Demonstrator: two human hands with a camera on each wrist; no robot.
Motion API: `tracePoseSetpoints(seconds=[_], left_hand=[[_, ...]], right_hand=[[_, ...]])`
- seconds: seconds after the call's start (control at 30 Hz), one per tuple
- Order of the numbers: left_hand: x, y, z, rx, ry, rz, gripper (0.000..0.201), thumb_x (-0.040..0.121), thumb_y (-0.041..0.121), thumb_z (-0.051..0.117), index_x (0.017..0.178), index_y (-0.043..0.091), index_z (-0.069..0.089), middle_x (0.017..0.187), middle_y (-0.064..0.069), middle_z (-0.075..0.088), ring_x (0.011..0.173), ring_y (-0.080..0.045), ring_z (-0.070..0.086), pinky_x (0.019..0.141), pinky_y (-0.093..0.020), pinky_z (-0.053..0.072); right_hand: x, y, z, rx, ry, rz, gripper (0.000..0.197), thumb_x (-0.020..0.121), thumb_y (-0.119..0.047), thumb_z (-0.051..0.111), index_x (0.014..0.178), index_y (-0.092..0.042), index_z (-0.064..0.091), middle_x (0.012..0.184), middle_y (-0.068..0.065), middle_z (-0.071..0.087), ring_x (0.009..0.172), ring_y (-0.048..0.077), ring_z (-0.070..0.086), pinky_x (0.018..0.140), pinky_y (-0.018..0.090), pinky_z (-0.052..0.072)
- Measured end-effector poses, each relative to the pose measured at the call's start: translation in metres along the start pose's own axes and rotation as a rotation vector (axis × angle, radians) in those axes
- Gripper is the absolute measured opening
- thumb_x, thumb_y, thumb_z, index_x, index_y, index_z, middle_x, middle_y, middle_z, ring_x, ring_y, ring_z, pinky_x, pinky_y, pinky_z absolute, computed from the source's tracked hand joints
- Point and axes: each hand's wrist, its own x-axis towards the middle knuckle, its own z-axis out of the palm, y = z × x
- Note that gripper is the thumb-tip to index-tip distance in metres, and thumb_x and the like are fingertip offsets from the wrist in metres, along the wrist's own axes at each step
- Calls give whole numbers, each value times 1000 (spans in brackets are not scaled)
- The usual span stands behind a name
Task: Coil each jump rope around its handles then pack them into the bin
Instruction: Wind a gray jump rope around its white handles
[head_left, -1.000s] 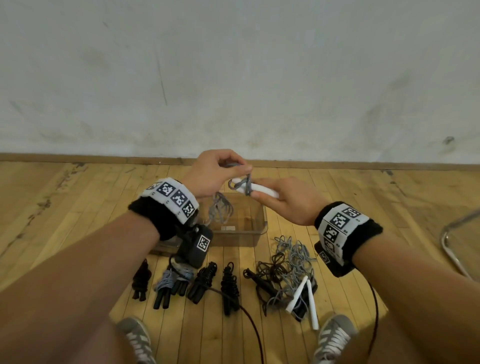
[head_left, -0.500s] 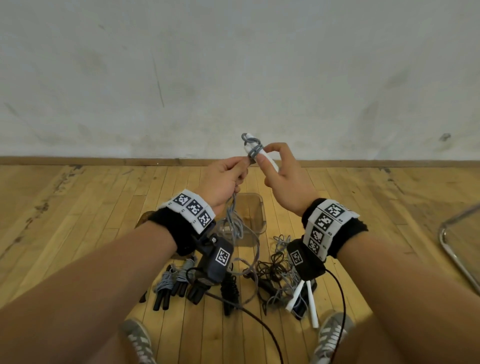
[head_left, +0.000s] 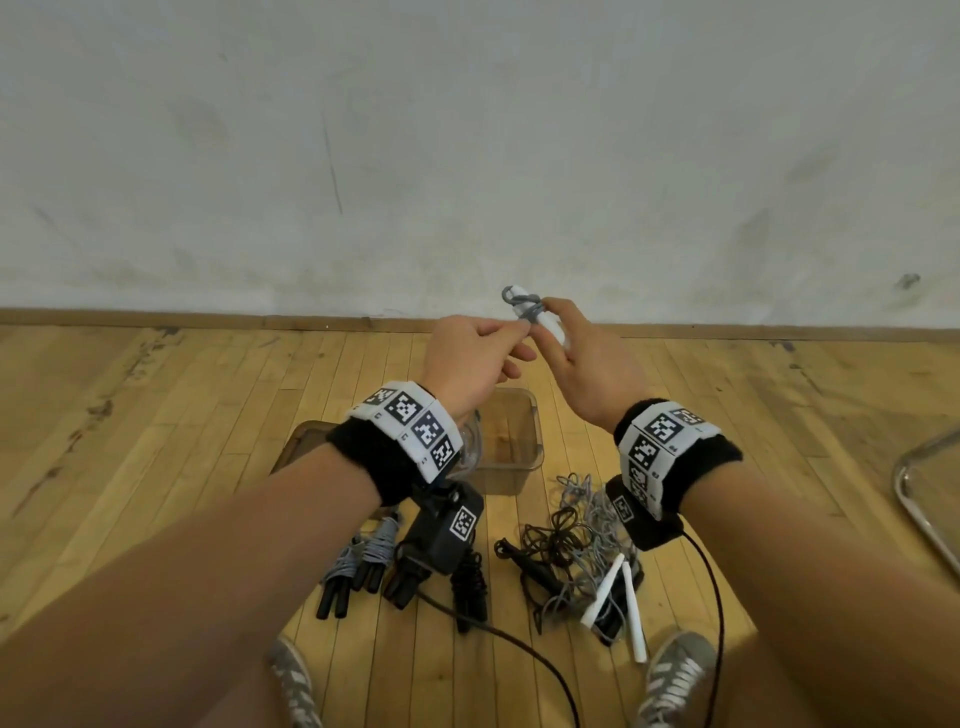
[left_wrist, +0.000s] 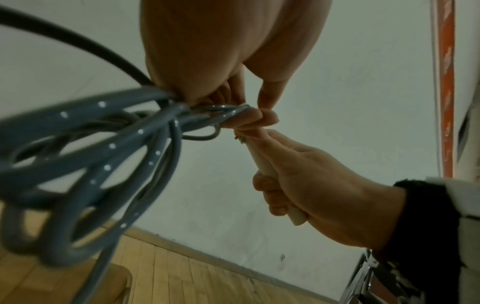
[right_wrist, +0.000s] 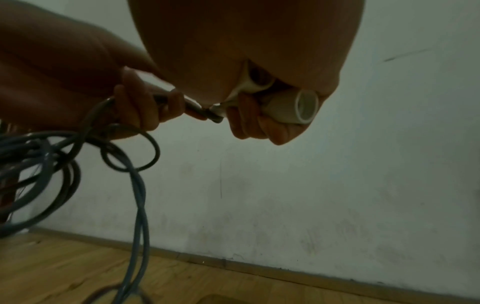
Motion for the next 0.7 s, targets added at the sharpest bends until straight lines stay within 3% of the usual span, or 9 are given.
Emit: tracePoseSetpoints(seconds=[0.17,0.37,0.47,0.53,0.63,0.7], left_hand=[[3,9,-3,-61,85,-50,41,87,54,73,82,14,81,70,-3,76,50,-9,60,58,-25,44],[12,5,-10,-98,184,-75,36,86,46,78,80,10,81,59,2,68,45,-7,52,54,-23,44],[13,4,-12,-133,156,-52,33,91,39,74,85,7,80,60,3,66,46,-7,50,51,-21,42],[15,4,-14,-163,159,-71,32,94,35,71,85,5,78,61,3,64,49,-8,49,48,-21,39],[17,7,-17,-279,126,-119,30,99,31,66,83,6,72,63,1,61,50,-8,47,42,-18,34],[16,9,-17,-348,67,-129,29,101,30,62,84,8,70,63,1,59,50,-8,46,42,-17,33]], right_hand=[[-6,-11,1,-166,-4,-88,50,107,-51,23,146,-23,34,76,-5,63,57,17,57,46,31,34],[-13,-20,6,-153,-5,-170,52,108,-43,32,151,-14,34,110,6,69,75,22,63,53,32,36],[-10,-17,4,114,-24,-88,57,103,-43,53,152,-17,39,108,-2,65,80,13,60,59,22,41],[-8,-17,0,414,-82,5,54,98,-36,65,147,-21,49,106,-5,67,79,15,68,67,27,53],[-11,-24,-6,875,-253,159,51,100,-27,65,147,-29,46,101,13,74,78,25,75,70,37,62],[-12,-25,-6,966,-289,179,50,102,-28,60,149,-32,42,86,12,72,68,25,71,65,39,60]])
